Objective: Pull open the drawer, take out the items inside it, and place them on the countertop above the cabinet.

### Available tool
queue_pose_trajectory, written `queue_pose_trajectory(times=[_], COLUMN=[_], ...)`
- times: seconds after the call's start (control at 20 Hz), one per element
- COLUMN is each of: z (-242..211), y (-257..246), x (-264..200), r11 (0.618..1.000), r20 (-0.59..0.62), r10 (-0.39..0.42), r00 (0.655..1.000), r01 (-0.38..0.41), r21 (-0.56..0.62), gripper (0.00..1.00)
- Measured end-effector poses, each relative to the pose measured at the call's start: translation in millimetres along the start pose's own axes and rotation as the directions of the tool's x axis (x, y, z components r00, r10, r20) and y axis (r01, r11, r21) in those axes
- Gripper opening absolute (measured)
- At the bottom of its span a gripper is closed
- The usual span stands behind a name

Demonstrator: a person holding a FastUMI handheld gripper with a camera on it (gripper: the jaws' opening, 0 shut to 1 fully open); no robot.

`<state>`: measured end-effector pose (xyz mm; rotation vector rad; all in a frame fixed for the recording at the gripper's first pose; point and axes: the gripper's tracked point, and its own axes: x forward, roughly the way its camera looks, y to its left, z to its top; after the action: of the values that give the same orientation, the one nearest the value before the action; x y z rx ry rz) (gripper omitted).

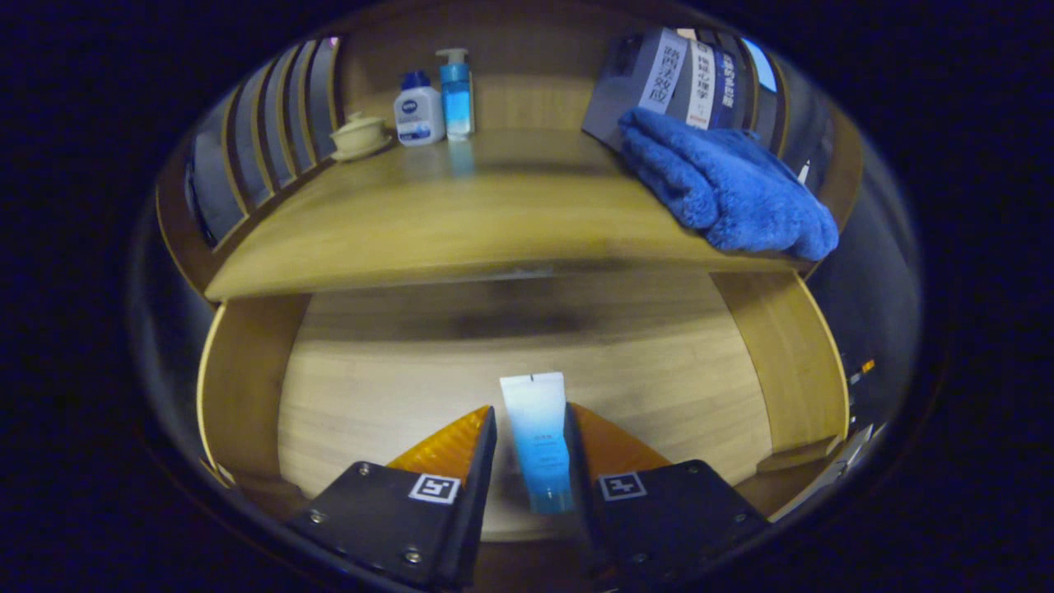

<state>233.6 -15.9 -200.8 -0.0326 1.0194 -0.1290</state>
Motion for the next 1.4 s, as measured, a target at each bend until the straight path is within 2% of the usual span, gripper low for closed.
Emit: queue_pose_trajectory(times=[0.1, 0.25, 0.4, 0.55, 0.65, 0.75, 0.85, 0.9, 1.25, 1.4], z=[-12, -12, -28, -25, -14, -20, -16, -17, -5, 1], y=[0, -1, 1, -1, 1, 0, 0, 0, 7, 0], x=[7, 12, 14, 13, 10, 12, 12, 9, -16, -43], r11=[1.0, 1.0, 1.0, 1.0, 1.0, 1.0, 1.0, 1.0, 0.999, 0.999], r20=[-0.054, -0.063, -0.17, -0.18, -0.166, -0.161, -0.145, -0.144, -0.011, 0.043], r10=[-0.002, 0.003, 0.005, 0.005, 0.011, -0.001, -0.007, -0.012, 0.006, -0.029], r00=[0.999, 0.998, 0.985, 0.984, 0.986, 0.987, 0.989, 0.989, 1.0, 0.999], r01=[0.002, -0.002, -0.007, -0.009, -0.012, 0.0, 0.004, 0.008, -0.007, 0.03], r21=[-0.015, 0.003, -0.009, -0.022, -0.002, -0.007, -0.024, -0.027, -0.043, -0.026], gripper=[0.47, 0.5, 0.52, 0.52, 0.53, 0.42, 0.41, 0.33, 0.32, 0.32])
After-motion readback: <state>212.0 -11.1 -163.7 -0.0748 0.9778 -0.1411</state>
